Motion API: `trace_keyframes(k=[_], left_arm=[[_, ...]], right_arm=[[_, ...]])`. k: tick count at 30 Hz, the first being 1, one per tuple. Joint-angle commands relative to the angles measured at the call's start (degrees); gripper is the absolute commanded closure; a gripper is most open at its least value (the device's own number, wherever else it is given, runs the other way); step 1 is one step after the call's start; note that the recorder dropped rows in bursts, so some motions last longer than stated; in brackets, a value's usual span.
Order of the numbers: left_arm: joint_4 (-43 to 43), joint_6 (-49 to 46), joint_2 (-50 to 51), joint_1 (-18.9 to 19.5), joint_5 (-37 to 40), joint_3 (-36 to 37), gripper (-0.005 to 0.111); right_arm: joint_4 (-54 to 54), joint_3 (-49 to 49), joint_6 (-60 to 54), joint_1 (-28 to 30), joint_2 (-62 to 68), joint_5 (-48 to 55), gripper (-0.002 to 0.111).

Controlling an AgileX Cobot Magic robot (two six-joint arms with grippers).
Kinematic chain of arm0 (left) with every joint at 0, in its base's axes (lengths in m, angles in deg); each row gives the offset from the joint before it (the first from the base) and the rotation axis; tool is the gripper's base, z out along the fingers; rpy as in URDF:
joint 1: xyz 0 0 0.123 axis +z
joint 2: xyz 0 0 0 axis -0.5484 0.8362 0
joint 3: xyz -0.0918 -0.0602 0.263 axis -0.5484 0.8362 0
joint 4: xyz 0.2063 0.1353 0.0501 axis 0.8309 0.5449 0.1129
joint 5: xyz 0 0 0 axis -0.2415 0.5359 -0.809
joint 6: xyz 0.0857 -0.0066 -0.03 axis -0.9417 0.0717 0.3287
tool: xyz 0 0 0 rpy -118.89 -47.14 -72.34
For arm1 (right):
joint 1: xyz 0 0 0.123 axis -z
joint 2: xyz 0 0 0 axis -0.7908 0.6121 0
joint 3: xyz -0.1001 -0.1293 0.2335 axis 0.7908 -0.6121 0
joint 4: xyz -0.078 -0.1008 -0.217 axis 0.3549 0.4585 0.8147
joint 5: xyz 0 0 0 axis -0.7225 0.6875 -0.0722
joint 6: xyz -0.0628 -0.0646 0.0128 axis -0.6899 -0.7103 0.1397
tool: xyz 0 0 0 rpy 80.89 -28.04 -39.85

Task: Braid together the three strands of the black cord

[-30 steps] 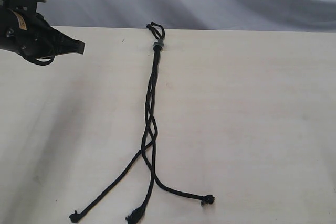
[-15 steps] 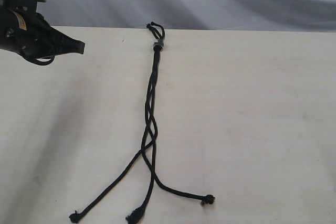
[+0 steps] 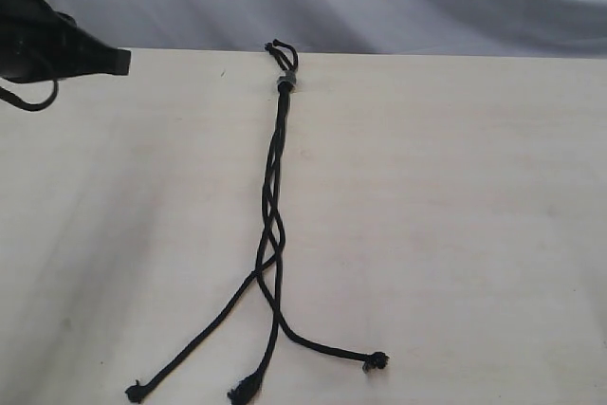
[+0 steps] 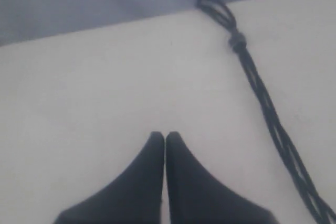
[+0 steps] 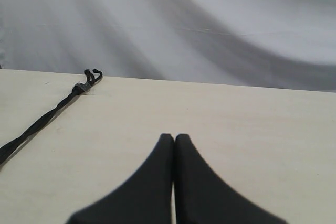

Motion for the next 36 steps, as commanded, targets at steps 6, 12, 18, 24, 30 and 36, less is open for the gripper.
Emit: trace_keyframes(k=[6,12,18,24,30,36], left_arm=[[1.67,-4.73,-15.81,-0.24,-21.34,14.12,0.105],[-1.38,-2.78,-23.54,7.49,-28.19,22.57,0.105],[-2.77,1.46,-33.58,17.11,-28.87,30.45,0.105],[-2.77,1.46,-45.57,21.31,-29.26,39.42,0.105],[-2.77,1.31,-56.2,21.71,-29.26,47.44,0.105],[-2.77,1.16,-60.47,21.71,-27.95,48.57,0.105]], right_arm=[[-0.05,-0.23,-0.21,0.34,-0.41,0.01,0.109],[-0.05,-0.23,-0.21,0.34,-0.41,0.01,0.109],[-0.05,-0.23,-0.21,0.34,-0.41,0.01,0.109],[-0.05,-0.23,-0.21,0.34,-0.41,0.01,0.109],[-0.05,-0.23,-0.21,0.34,-0.41,0.01,0.109],[-0.05,-0.23,0.11,0.34,-0.41,0.01,0.109]])
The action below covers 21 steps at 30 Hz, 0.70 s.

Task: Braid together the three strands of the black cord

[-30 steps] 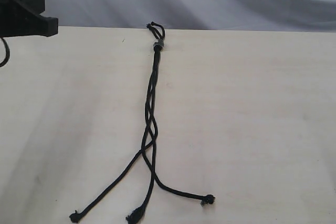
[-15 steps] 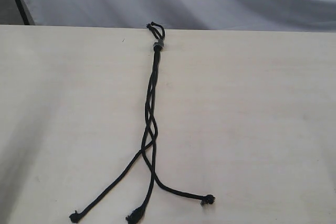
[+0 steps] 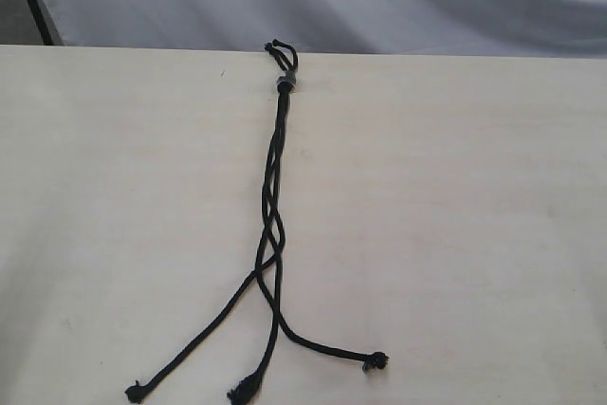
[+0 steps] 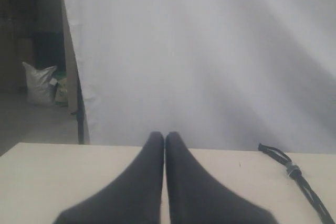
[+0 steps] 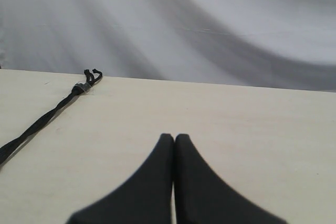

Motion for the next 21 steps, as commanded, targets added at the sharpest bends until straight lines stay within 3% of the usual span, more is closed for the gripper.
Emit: trace_keyframes(k=[1,12,16,21], left_arm=[[-0.43,-0.13,-2.34,0.07,0.86,0.28,0.105],[-0.43,-1.2,-15.73,0.07,14.09,0.28,0.105],[-3.69,-4.66,-16.4,0.07,19.64,0.28,0.105],[-8.32,-8.9,-16.4,0.07,21.0,0.28,0.105]], right_arm=[[-0.05,-0.23,0.11,0.34,-0.41,0.01,0.109],[-0.05,-0.23,0.11,0.34,-0.41,0.01,0.109],[-0.05,-0.23,0.11,0.34,-0.41,0.01,0.109],[-0.05,-0.23,0.11,0.34,-0.41,0.01,0.109]])
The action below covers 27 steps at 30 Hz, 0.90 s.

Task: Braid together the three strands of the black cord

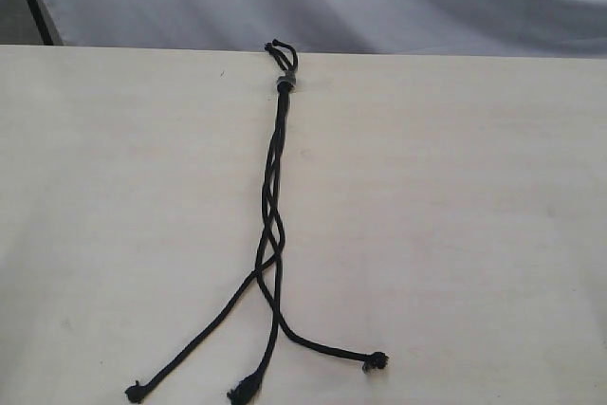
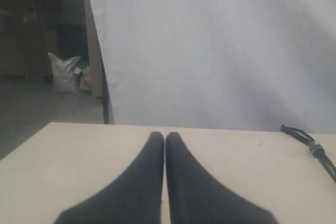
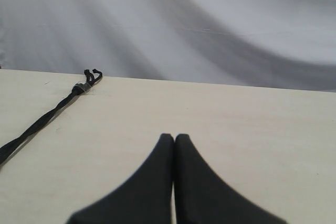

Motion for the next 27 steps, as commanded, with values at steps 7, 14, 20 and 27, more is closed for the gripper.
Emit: trace_keyframes(k=[7,14,20,27], left_arm=[[-3.37,-2.64,-0.28,0.07,4.47,0.15,0.105],[-3.4,-2.64,-0.28,0.07,5.87,0.15,0.105],[-3.4,-2.64,-0.28,0.07,7.44,0.15,0.105],[-3.4,-2.64,-0.28,0.07,9.41,0.15,0.105]], right_arm=[[-0.05,-0.23,0.01,0.34,-0.41,0.01,0.109],[-0.05,-0.23,0.01,0.34,-0.41,0.01,0.109],[-0.05,-0.23,0.01,0.34,-0.41,0.01,0.109],[-0.05,-0.23,0.01,0.34,-0.41,0.01,0.109]])
